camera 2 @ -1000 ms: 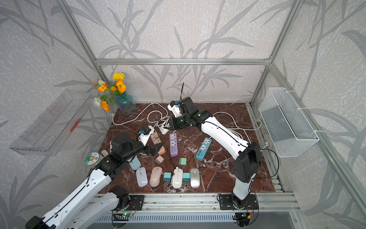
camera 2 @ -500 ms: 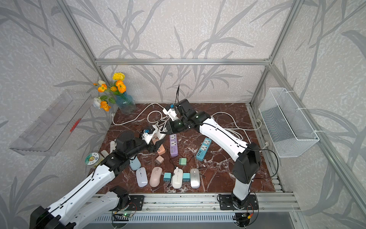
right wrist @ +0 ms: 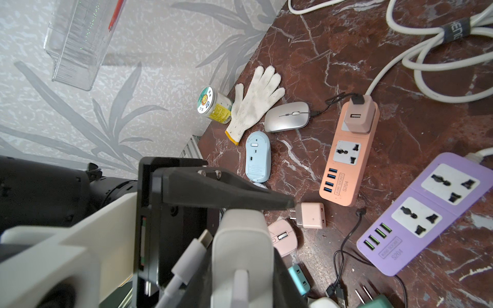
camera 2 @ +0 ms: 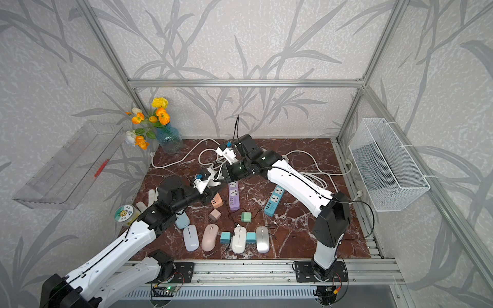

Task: Unplug the wireless mouse
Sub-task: Remove the power cord from the plug.

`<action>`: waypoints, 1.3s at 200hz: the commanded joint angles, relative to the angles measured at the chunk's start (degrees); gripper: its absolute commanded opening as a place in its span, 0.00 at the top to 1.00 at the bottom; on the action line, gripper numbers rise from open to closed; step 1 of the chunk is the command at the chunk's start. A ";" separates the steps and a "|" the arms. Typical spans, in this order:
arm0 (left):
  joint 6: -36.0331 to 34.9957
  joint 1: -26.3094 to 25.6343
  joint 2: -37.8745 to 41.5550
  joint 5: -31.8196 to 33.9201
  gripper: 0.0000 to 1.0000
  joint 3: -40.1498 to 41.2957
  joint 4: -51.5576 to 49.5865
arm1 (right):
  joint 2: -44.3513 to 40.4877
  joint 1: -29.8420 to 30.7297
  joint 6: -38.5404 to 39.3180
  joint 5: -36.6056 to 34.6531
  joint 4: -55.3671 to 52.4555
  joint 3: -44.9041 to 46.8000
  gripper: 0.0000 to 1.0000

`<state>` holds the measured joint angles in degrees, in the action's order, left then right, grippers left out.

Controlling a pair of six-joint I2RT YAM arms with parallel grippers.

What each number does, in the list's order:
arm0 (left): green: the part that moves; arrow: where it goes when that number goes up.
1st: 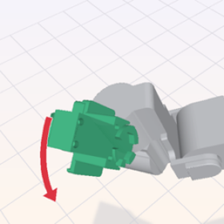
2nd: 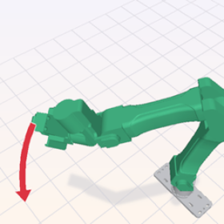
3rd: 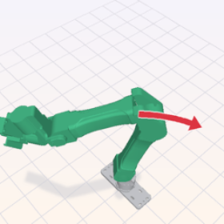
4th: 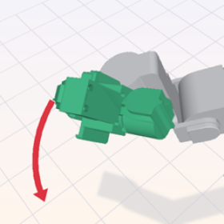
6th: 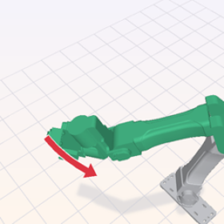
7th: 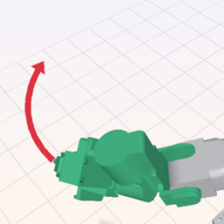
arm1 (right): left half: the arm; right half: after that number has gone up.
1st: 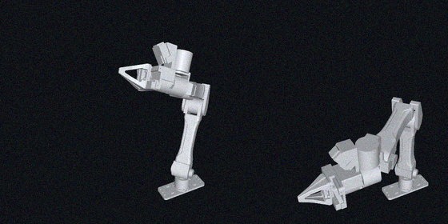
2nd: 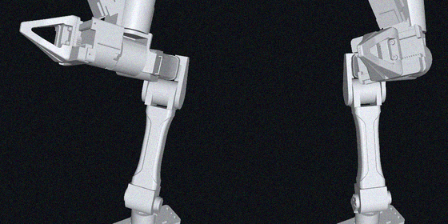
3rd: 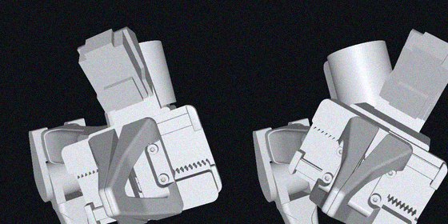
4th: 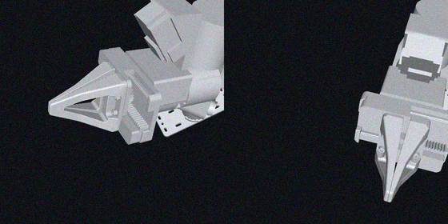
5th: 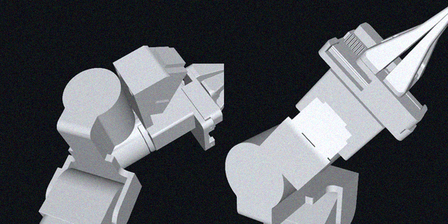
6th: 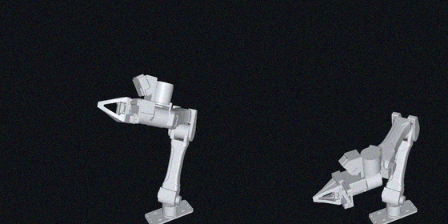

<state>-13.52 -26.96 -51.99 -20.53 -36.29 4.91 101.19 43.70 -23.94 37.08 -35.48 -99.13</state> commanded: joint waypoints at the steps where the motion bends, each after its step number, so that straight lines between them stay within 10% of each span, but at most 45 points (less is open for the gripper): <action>1: 0.42 -0.09 0.56 1.11 0.96 -0.40 1.75 | -2.69 -0.02 0.87 -4.73 0.03 0.10 0.72; 62: 0.26 -0.11 0.94 -0.38 1.00 0.17 1.16 | -6.07 -0.55 -1.62 -10.07 6.28 2.90 0.61; 260: -0.82 -0.10 -0.21 0.05 1.00 0.68 -0.29 | -3.12 -1.13 -5.15 -5.76 9.27 2.54 1.00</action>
<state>-13.52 -26.98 -51.99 -20.27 -35.83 4.29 98.72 43.16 -28.51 32.45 -27.90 -96.16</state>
